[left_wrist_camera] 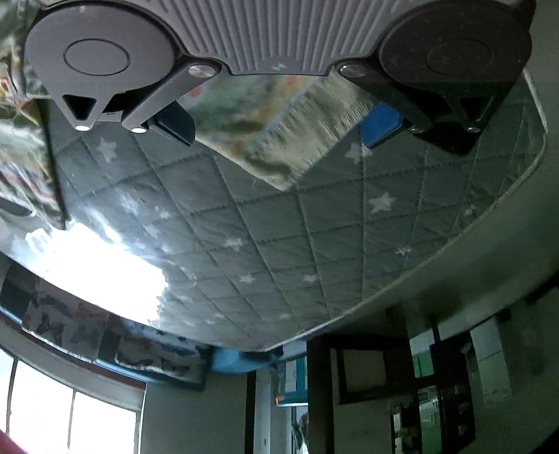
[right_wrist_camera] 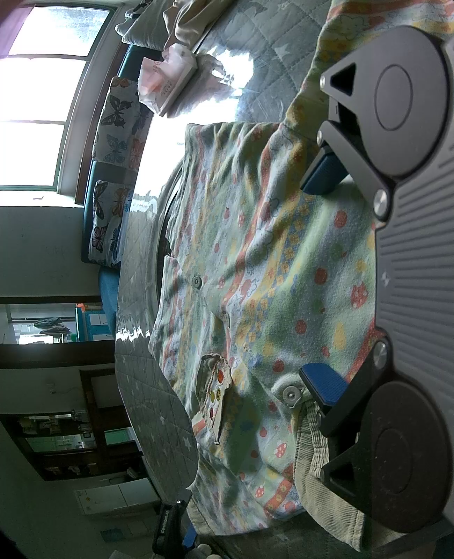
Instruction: Fold clothes
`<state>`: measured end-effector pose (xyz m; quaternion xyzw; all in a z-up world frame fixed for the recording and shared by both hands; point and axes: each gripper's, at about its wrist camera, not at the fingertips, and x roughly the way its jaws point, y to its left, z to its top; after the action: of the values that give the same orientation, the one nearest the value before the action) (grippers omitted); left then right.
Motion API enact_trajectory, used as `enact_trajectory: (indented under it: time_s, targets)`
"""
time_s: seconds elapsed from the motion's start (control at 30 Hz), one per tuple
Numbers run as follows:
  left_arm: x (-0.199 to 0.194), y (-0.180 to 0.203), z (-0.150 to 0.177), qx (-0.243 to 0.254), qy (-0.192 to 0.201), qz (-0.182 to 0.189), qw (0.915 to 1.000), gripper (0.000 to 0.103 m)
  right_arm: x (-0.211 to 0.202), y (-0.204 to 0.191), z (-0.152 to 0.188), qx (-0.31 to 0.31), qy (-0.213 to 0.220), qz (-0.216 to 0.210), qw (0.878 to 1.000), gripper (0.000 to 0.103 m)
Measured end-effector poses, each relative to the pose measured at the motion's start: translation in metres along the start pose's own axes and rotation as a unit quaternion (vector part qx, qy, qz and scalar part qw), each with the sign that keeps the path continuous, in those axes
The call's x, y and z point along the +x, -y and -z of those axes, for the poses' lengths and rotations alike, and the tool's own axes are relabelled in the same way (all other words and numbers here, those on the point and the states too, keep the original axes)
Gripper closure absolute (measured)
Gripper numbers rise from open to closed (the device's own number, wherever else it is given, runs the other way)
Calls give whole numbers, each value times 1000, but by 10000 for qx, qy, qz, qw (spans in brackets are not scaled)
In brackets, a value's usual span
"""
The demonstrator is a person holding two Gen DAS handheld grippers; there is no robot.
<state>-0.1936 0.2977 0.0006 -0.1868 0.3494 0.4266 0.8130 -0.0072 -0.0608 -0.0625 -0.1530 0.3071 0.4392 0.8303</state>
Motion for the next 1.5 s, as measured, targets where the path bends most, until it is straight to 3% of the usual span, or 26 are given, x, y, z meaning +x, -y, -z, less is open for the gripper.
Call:
enact_trajectory:
  time_s: [0.13,0.27,0.4,0.57,0.7,1.13,1.5]
  targets:
    - [-20,29,12,338,-22,655,9973,0,0,0,0,-1,-1,3,10000,0]
    - [-36,71,23,818,-77,1323,9878,0,0,-1,0,-14,-9,14,10000,0]
    - [-48,114,31,1255,60,1649,9783,0,0,-2,-4,-7,-92,32,10000,0]
    - [-54,156,49,2018,335,1428,9684,0,-6,-8,-21,33,66,84,9999,0]
    - [-48,168,65,2290,249,1340,9638,0,1,-21,-29,-194,2,89,9998,0]
    - [-58,160,81,2377,406,1364,9609,0,-1,-50,-13,-638,-282,-300,9971,0]
    - [-68,154,97,2316,679,1263,9622,0,-35,-43,16,-95,-236,-303,9992,0]
